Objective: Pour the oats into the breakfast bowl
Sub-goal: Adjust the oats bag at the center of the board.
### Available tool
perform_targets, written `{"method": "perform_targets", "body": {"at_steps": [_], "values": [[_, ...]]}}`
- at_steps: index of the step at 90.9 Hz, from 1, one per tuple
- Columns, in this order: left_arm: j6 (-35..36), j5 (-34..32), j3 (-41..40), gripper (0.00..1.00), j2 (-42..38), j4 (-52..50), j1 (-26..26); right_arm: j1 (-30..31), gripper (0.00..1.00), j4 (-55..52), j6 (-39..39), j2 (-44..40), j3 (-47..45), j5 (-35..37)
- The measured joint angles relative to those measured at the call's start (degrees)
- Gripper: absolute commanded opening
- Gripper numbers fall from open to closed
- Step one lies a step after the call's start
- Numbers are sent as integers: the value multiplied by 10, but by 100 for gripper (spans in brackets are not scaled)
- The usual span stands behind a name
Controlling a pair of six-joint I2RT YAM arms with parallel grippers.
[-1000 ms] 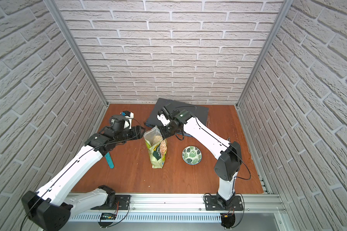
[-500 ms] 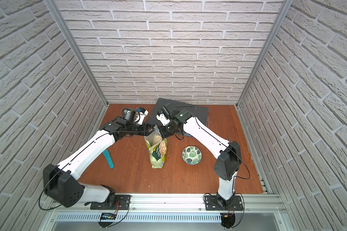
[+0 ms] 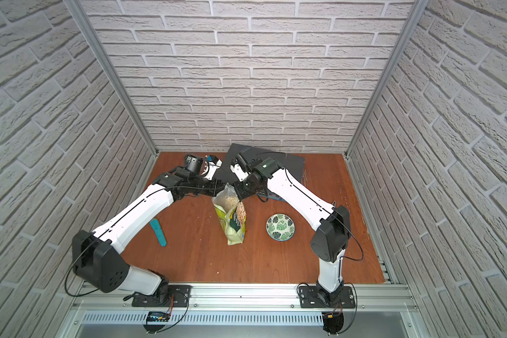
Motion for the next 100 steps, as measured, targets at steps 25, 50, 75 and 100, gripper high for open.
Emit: {"method": "perform_targets", "body": {"at_steps": [25, 50, 75, 100], "values": [[-54, -58, -39, 0, -75, -10, -20, -3, 9, 2, -19, 32, 54, -13], [-127, -151, -66, 0, -94, -28, -39, -19, 46, 0, 22, 6, 12, -35], [-153, -177, -72, 0, -105, -34, -44, 0, 50, 8, 66, -34, -51, -46], [-158, -179, -72, 0, -105, -35, -44, 15, 55, 32, 88, -38, -52, -47]]}}
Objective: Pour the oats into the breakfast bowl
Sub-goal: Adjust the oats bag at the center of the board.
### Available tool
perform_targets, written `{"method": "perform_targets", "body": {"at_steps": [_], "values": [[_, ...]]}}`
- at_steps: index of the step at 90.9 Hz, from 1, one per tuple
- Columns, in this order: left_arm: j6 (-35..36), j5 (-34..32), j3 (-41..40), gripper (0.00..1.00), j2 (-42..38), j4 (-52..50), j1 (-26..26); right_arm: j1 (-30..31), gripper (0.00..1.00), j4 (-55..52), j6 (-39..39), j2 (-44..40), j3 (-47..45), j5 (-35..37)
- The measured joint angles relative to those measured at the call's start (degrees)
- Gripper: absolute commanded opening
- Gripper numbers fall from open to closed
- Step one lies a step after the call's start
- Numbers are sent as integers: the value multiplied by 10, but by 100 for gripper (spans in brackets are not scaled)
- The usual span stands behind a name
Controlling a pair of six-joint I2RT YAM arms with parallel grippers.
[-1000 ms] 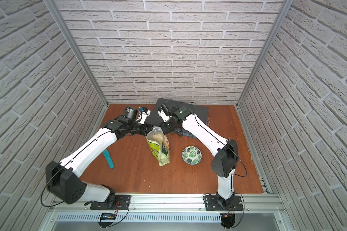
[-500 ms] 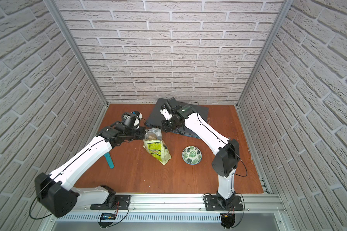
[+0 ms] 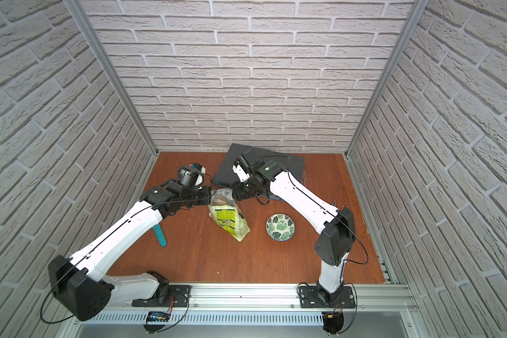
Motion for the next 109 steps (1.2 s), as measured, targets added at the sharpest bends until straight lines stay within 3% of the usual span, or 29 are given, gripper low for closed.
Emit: {"method": "perform_targets", "body": {"at_steps": [18, 36, 47, 55, 77, 83, 98, 109], "values": [[0, -2, 0, 0, 0, 0, 0, 12, 53, 0, 2, -6, 0, 10], [0, -9, 0, 0, -3, -7, 0, 20, 22, -18, -1, 0, 1, 24], [1, -11, 0, 0, -7, -14, 0, 21, 13, -45, -11, 19, 17, 44], [3, -11, 0, 0, -10, -18, 0, 21, 14, -59, -19, 28, 35, 61], [5, -11, -7, 0, -19, -21, -1, 22, 40, -56, -22, 31, 57, 28], [4, -11, -7, 0, -19, -21, -1, 24, 43, -51, -20, 31, 56, 16], [4, -11, -7, 0, -19, -21, -1, 30, 43, -47, -17, 36, 49, 8], [4, -12, -9, 0, -21, -20, -1, 32, 26, -50, -19, 55, 44, 13]]}}
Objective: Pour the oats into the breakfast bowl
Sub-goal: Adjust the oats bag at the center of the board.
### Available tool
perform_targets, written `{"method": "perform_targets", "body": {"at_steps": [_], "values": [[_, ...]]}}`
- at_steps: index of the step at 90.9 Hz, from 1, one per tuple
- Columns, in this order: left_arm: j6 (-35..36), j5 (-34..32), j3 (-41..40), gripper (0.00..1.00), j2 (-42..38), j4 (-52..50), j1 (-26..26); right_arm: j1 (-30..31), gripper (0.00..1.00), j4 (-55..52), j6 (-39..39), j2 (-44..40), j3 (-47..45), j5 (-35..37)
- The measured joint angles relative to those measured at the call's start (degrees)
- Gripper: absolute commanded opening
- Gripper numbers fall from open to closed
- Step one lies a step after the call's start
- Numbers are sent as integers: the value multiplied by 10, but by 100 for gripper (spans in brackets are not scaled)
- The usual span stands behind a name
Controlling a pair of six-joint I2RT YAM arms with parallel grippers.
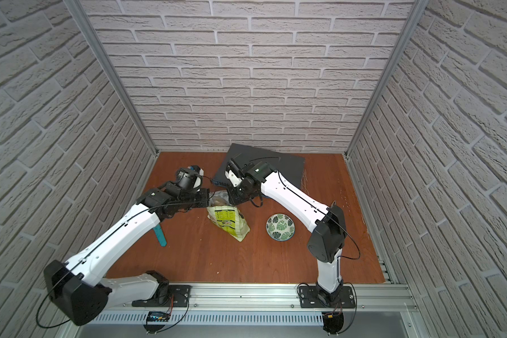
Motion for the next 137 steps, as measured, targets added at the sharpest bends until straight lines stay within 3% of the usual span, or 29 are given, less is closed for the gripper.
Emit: {"method": "perform_targets", "body": {"at_steps": [7, 15, 52, 88, 97, 108, 118, 137], "values": [[0, -3, -1, 0, -3, -1, 0, 0, 11, -9, -6, 17, 2, 12], [0, -6, -4, 0, -6, -1, -2, 1, 4, -25, -15, 37, 22, 30], [-5, -37, -7, 0, -11, -10, -3, 3, 3, -51, -43, 88, 150, 125], [-17, -89, -7, 0, -7, 4, 9, -28, 5, -43, -42, 177, 260, 72], [-23, -92, -7, 0, 3, 22, 18, -40, 11, -37, -42, 180, 260, 44], [-30, -94, -8, 0, 12, 40, 23, -64, 38, -36, -41, 179, 261, 3], [-31, -96, -8, 0, 16, 50, 24, -86, 53, -27, -49, 153, 224, -13], [-31, -101, -9, 0, 16, 50, 25, -97, 62, -27, -60, -31, 45, 14]]}}
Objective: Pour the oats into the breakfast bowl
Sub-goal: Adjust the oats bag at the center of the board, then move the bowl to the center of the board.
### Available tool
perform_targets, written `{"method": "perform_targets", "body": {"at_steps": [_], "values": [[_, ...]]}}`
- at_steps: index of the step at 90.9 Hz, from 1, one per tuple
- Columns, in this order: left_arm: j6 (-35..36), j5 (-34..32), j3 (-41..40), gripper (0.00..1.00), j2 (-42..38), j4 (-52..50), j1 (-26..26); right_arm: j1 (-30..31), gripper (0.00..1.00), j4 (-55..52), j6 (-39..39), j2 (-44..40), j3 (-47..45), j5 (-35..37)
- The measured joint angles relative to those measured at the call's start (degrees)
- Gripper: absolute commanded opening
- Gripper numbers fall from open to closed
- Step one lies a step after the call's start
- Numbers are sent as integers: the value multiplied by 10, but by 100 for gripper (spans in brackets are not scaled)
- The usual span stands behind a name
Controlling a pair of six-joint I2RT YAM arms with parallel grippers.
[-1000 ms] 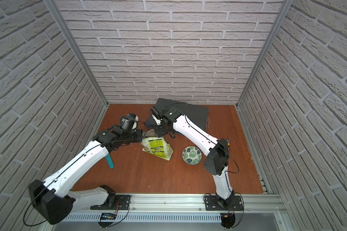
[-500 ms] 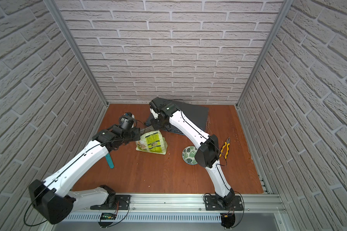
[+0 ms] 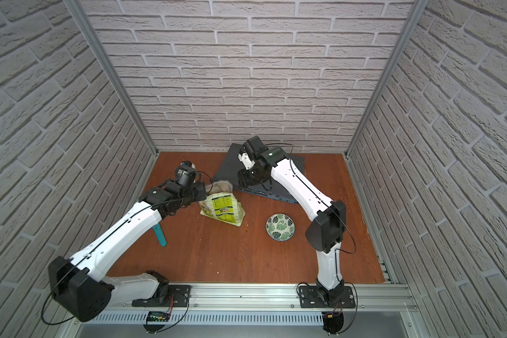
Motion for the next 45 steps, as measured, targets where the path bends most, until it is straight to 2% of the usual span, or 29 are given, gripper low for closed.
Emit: {"method": "perform_targets", "body": {"at_steps": [10, 21, 31, 45], "values": [[0, -2, 0, 0, 0, 0, 0, 2, 63, 3, 10, -114, -102, 35], [0, -2, -1, 0, 0, 0, 1, 10, 63, 17, 36, -195, -230, 67], [0, -2, -1, 0, 0, 0, 3, 16, 62, 29, 64, -199, -330, 93], [2, -2, -1, 0, 0, 0, 5, 29, 60, 53, 91, -160, -412, 120]]}}
